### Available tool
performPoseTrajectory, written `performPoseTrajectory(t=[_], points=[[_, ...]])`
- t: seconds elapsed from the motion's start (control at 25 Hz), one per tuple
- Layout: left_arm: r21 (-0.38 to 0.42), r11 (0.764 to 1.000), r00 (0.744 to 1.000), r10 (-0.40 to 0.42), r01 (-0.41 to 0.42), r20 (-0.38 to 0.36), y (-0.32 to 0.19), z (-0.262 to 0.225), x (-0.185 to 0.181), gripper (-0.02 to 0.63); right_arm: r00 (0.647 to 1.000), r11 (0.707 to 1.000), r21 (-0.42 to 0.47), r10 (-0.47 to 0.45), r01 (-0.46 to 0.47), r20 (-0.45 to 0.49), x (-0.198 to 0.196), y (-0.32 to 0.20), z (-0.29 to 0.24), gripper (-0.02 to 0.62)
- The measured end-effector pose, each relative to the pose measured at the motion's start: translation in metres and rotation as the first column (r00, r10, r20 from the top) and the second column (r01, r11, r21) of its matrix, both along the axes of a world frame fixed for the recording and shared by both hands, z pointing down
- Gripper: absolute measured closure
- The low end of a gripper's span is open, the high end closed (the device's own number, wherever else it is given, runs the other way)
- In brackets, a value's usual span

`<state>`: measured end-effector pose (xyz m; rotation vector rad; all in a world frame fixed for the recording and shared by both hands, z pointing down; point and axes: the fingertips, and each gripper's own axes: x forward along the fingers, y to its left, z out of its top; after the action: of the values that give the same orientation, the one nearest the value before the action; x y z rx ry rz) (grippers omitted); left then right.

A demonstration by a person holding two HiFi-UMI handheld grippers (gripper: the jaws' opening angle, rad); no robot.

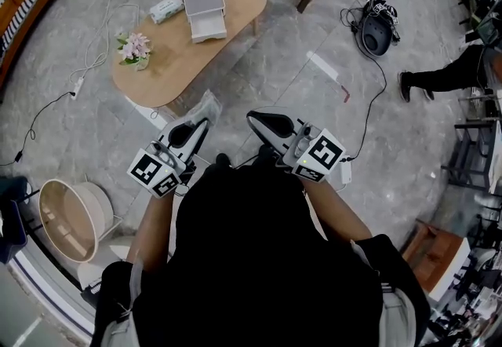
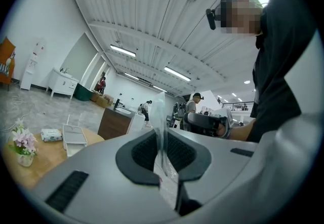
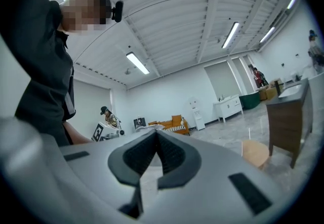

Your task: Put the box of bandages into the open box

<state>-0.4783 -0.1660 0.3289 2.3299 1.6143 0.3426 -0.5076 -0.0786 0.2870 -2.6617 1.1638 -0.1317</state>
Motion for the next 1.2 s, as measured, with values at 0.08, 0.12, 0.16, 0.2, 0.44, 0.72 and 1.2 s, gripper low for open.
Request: performPoseTrajectory(t=[0.08, 0.12, 0.16, 0.2, 0.44, 0.72, 1.2], points=[[0.018, 1.000, 1.000, -0.003, 0.003, -0.003, 0.012, 0.001, 0.000, 0.571, 1.000, 1.000, -0.008, 0.004, -0.004, -0.004, 0.002, 0.015, 0.001, 0.584], [0.025, 1.000, 1.000, -0.005, 0.005, -0.006, 0.019, 0.001, 0.000, 0.571, 1.000, 1.000, -0.010, 0.002, -0.002, -0.010, 0.003, 0.022, 0.000, 0.584], [0.028, 1.000, 1.000, -0.007, 0.007, -0.007, 0.026, 0.000, 0.000, 0.571, 1.000, 1.000, -0.010, -0.003, 0.003, -0.015, 0.003, 0.028, -0.001, 0.584], [0.029, 1.000, 1.000, -0.010, 0.010, -0.007, 0.032, -0.001, 0.001, 0.571, 1.000, 1.000, -0.010, -0.007, 0.007, -0.020, 0.004, 0.035, -0.003, 0.584], [0.044, 0.999, 1.000, -0.030, 0.030, 0.000, 0.082, -0.008, -0.004, 0.571, 0.999, 0.999, 0.008, -0.042, 0.042, -0.032, 0.000, 0.081, -0.007, 0.584], [0.051, 0.988, 0.989, -0.148, 0.147, 0.011, 0.115, -0.016, -0.007, 0.571, 0.999, 0.998, 0.039, -0.043, 0.044, -0.032, 0.003, 0.142, -0.005, 0.584], [0.114, 0.945, 0.947, -0.315, 0.307, 0.062, 0.111, 0.005, -0.039, 0.571, 0.998, 0.983, 0.181, -0.027, 0.016, 0.057, 0.009, 0.195, 0.029, 0.584]])
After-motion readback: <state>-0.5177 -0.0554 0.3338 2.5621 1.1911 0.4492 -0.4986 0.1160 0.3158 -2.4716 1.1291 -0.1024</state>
